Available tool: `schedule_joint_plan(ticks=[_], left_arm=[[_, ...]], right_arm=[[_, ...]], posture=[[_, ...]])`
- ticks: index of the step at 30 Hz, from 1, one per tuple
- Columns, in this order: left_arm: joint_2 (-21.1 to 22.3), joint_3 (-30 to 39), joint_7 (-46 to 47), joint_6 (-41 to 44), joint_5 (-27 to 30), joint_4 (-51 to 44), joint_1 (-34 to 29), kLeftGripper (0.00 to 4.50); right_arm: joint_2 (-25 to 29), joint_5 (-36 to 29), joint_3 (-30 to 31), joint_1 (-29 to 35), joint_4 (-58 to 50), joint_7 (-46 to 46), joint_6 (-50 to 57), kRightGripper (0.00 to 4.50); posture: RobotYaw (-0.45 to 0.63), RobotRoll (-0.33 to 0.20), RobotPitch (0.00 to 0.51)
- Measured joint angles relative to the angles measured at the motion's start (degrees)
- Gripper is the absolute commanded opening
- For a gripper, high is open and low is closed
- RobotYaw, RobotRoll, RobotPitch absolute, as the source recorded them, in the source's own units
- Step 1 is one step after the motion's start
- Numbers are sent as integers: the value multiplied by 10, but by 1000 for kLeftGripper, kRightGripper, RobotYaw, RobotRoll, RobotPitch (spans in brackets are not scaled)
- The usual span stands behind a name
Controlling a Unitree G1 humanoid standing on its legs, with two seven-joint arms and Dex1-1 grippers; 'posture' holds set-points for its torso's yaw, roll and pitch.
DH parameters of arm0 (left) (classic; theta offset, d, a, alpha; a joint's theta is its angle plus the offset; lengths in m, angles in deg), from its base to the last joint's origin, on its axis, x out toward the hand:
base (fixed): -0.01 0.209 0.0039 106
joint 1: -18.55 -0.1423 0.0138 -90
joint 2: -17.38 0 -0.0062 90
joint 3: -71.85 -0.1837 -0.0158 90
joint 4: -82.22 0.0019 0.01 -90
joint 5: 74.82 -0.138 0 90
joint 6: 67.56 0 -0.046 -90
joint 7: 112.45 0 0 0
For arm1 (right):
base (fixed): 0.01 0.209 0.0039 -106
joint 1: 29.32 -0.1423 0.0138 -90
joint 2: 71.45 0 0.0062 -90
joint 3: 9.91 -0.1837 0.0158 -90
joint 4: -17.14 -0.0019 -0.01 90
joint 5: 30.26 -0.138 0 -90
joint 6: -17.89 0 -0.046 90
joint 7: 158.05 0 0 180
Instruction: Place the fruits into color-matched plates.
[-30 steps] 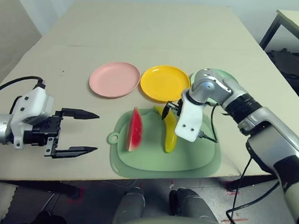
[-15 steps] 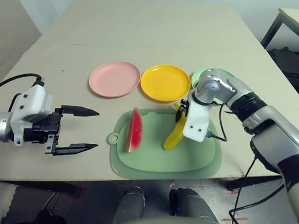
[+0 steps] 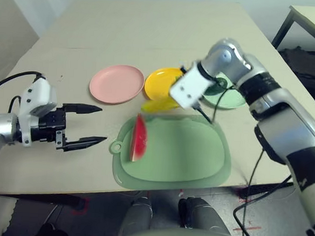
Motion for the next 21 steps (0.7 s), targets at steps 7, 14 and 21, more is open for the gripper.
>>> schedule_joint_plan(ticks=[7, 14, 21], left_arm=[[0, 0, 7, -20, -16, 5, -13, 4500], [0, 0, 7, -30, -21, 4, -26, 4500], [1, 0, 7, -32, -26, 5, -23, 4500]], right_arm=[[-30, 80, 14, 4, 70, 123, 69, 1644], [-47, 111, 14, 6, 92, 188, 124, 1644], [-46, 125, 14, 19, 94, 188, 122, 3332]], posture=[[84, 0, 98], [87, 0, 102], [77, 0, 108]])
